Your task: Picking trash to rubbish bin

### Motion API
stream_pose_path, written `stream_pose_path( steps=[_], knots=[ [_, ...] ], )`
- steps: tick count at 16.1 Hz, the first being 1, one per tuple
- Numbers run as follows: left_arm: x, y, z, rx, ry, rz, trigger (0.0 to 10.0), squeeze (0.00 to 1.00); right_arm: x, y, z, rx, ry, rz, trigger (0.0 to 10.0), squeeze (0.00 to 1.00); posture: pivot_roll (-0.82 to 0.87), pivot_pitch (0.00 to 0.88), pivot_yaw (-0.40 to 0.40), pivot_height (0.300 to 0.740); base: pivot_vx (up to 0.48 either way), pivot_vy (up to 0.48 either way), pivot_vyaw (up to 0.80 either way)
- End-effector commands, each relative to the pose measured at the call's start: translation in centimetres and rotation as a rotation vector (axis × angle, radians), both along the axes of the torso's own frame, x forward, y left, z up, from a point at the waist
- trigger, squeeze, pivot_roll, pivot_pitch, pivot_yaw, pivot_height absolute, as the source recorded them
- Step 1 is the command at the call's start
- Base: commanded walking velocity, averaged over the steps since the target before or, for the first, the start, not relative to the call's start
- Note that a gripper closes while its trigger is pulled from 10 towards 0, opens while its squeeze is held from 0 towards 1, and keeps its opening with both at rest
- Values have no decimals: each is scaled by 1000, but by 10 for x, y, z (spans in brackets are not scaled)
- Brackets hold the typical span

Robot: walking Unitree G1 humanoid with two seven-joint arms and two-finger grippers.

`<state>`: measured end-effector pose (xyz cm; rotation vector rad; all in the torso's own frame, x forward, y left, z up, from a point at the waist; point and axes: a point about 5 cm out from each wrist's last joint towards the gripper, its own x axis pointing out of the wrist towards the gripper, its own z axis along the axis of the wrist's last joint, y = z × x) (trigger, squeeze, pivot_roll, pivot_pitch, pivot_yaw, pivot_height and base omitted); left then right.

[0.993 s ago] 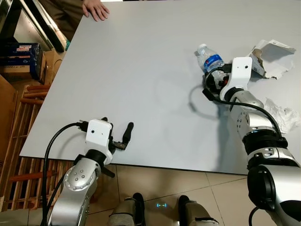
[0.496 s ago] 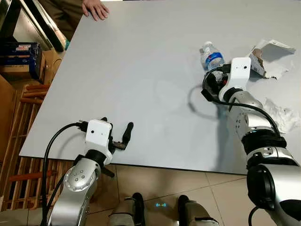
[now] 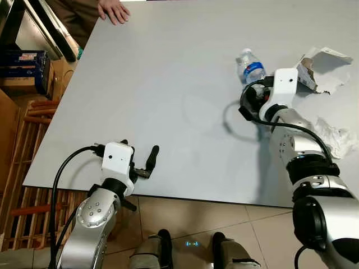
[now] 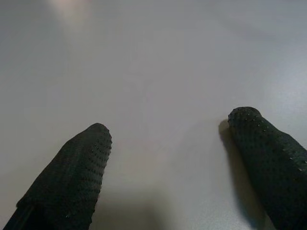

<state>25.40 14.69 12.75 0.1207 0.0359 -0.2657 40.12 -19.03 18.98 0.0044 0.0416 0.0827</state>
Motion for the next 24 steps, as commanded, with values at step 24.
stream_pose_path(
  steps=[24],
  knots=[
    [7,-3,-21,40,93,-53,10000,0,-112,26,-17,-42,6,-135,10000,0,-3,261,106,740,0,0,0]
  ],
)
